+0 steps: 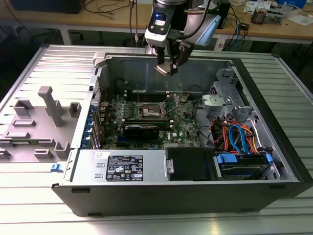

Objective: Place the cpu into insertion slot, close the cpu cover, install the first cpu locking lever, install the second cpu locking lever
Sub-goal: 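Place the cpu into insertion slot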

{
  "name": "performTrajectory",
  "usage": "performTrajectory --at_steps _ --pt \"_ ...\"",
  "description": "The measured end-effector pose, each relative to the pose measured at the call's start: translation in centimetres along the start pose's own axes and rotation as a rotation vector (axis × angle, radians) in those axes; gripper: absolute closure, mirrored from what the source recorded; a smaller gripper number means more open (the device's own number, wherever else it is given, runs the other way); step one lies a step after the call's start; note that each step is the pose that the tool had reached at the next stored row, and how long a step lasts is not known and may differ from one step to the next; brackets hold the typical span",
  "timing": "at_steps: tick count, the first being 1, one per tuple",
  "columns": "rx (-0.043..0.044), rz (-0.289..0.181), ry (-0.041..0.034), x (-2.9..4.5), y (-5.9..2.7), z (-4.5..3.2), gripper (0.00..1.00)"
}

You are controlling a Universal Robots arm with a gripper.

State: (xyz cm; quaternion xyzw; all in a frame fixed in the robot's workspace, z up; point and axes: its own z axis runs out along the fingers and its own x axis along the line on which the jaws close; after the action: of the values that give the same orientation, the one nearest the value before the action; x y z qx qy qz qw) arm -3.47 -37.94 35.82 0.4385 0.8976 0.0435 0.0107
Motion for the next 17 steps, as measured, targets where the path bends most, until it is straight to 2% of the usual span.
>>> performTrajectory --at_steps 17 --pt "-0.0002 0.014 -0.0012 -0.01 -0.01 0.01 0.45"
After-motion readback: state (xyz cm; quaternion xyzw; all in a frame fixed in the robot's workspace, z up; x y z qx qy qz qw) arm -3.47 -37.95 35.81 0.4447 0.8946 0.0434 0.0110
